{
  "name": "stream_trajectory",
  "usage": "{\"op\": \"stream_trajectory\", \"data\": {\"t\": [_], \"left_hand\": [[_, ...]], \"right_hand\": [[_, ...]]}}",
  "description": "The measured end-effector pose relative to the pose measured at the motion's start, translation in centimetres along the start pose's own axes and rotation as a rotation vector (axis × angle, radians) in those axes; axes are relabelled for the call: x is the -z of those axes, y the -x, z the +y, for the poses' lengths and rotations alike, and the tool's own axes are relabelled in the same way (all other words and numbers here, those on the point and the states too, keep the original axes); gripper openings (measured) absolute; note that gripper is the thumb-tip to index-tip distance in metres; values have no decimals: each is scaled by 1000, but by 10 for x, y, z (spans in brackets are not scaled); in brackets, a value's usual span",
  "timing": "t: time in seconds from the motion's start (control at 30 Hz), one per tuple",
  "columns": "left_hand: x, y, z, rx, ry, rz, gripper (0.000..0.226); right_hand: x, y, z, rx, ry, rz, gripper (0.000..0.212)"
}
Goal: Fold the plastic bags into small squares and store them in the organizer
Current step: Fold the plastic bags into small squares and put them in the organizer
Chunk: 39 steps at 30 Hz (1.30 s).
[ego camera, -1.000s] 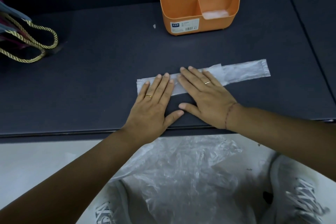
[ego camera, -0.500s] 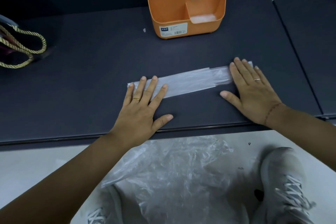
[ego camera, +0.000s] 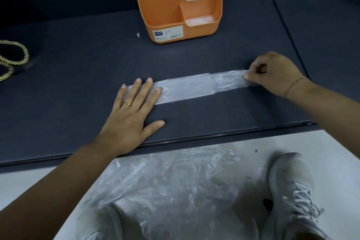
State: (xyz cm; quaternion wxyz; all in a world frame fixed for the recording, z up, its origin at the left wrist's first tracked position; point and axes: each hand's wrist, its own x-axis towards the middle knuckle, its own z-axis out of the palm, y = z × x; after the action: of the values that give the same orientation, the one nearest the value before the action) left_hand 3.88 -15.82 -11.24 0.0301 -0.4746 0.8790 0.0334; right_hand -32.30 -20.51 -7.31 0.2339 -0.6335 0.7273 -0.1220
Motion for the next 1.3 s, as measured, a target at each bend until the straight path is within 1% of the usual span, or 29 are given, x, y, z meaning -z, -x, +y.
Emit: {"op": "stream_trajectory", "data": {"t": [0.07,0.17,0.2,0.27,0.4,0.43,0.5,0.57,0.63,0.7,0.77,0.8,0.83,0.87,0.93,1.0,1.07,1.13,1.17,1.23,1.3], "left_hand": [[1,0,2,14,-2,31,77],[3,-3,12,53,55,60,79],[5,-6,20,53,94,62,81],[8,-15,42,21,202,51,85],[15,-37,102,-116,364,15,93],[19,-42,116,-138,385,46,94],[29,-50,142,-143,468,161,92],[43,-53,161,-90,686,322,78],[57,-53,166,10,978,462,58],[74,-50,162,111,1199,501,42],[91,-48,153,207,1350,507,31],[98,-46,148,256,1405,500,28],[102,-44,141,305,1445,487,25],[105,-43,135,352,1491,466,23],[106,-42,122,472,1649,428,21],[104,-40,108,575,1790,413,19],[100,-38,92,654,1854,415,19],[92,-35,76,773,1840,400,19],[84,-32,68,849,1804,386,20],[67,-28,55,972,1733,354,22],[52,-24,47,1013,1678,341,22]], "right_hand": [[6,5,-1,-45,-200,-5,18],[9,14,-5,-169,-631,-118,19],[9,18,-6,-207,-723,-155,17],[12,25,-6,-269,-772,-211,15],[26,47,-9,-341,-752,-361,24],[32,54,-12,-336,-749,-406,27],[43,68,-22,-292,-775,-512,33],[53,81,-39,-190,-799,-616,40],[59,84,-55,-66,-840,-629,42],[59,74,-61,16,-927,-550,45],[51,56,-57,48,-1038,-503,56],[44,46,-54,67,-1088,-549,64],[36,38,-53,95,-1124,-646,74],[27,32,-53,133,-1136,-767,78],[8,24,-59,216,-1035,-949,71],[-11,19,-70,236,-850,-1003,59],[-25,13,-78,204,-695,-953,43],[-31,13,-82,192,-568,-878,26],[-33,14,-83,188,-537,-859,22],[-35,18,-81,166,-533,-852,22],[-36,24,-80,141,-506,-817,21]]}}
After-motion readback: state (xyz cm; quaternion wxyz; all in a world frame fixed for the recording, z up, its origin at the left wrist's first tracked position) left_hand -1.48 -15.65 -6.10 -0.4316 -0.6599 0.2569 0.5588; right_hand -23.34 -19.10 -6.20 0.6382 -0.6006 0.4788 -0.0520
